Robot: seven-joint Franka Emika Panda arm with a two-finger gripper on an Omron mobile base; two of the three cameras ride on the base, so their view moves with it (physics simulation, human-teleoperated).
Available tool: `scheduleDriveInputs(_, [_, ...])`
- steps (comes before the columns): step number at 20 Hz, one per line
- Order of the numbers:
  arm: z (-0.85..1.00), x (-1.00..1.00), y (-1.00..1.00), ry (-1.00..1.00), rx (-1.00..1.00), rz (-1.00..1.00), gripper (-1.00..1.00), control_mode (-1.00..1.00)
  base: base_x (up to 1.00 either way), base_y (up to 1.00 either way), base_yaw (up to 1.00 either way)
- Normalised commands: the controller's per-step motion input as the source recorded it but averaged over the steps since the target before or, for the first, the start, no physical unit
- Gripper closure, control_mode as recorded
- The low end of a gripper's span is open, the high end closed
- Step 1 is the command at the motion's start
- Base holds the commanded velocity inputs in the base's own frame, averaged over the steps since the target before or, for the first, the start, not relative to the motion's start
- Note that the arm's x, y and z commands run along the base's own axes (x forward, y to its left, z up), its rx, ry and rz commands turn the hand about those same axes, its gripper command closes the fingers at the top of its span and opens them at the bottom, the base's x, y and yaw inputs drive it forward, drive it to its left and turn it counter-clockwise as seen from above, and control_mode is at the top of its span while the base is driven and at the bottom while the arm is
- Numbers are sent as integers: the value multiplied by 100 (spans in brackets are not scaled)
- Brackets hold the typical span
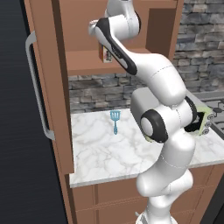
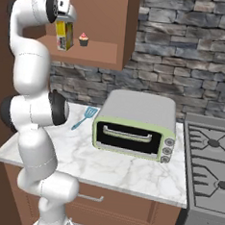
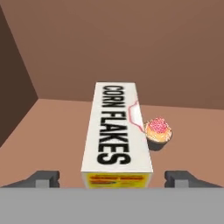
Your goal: Pick the cereal and canned food from the counter and place them in the cabinets closest to them.
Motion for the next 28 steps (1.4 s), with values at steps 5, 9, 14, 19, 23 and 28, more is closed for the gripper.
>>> scheduleDriveInputs(5, [10, -24, 0, -1, 0, 0, -100, -100, 0, 0, 0])
scheduleDriveInputs(9, [3, -76, -5, -7, 0, 0, -100, -100, 0, 0, 0])
scheduleDriveInputs(14, [-18, -98, -8, -4, -2, 2, -100, -100, 0, 0, 0])
scheduleDriveInputs(19, [-55, -98, -30, -1, -1, 2, -100, -100, 0, 0, 0])
scheduleDriveInputs(23, [-82, -93, -70, 0, 0, 8, -100, -100, 0, 0, 0])
scheduleDriveInputs(28, [-92, -83, -71, 0, 0, 8, -100, -100, 0, 0, 0])
